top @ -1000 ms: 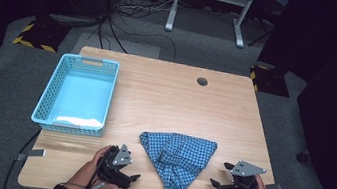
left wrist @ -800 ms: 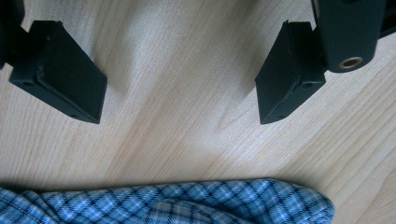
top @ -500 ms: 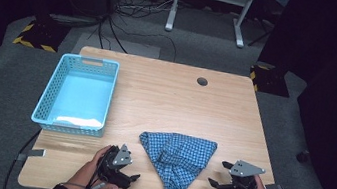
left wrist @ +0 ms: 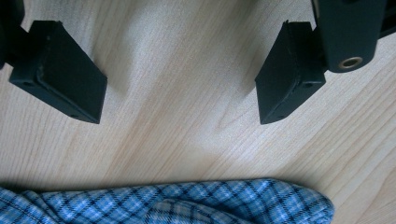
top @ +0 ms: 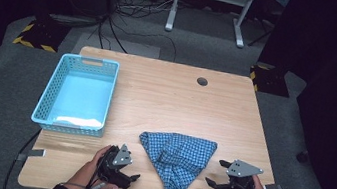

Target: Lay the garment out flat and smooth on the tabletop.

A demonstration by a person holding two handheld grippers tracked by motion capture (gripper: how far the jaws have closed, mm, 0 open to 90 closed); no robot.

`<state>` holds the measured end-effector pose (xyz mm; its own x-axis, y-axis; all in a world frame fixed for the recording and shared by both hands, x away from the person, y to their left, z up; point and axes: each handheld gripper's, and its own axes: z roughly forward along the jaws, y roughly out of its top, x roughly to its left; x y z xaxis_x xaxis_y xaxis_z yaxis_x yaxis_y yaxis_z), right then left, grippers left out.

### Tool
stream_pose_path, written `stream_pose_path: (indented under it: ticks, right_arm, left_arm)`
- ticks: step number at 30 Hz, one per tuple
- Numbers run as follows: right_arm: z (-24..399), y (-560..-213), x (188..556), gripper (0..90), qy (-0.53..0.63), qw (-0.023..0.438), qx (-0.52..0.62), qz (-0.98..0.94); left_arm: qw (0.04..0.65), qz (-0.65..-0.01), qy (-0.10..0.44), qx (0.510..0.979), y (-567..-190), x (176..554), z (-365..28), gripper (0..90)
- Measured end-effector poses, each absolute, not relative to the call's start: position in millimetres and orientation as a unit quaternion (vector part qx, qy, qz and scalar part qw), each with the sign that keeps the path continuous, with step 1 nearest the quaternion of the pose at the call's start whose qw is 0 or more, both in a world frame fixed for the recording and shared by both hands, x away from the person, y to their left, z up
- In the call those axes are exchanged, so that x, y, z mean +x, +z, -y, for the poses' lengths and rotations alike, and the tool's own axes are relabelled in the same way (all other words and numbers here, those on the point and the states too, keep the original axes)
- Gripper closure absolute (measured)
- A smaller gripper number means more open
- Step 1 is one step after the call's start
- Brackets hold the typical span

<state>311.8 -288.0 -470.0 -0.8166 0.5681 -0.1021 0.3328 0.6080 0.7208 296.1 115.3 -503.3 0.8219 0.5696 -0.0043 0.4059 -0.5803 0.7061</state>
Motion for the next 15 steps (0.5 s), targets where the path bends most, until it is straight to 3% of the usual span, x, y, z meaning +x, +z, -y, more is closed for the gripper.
stream_pose_path:
  ticks: [15]
  right_arm:
    - [274,-462,313,19.6,0.366,0.170,0.237,-0.884]
  left_arm:
    - [0.365,-0.277,0.112,0.882,-503,296,-115,16.3]
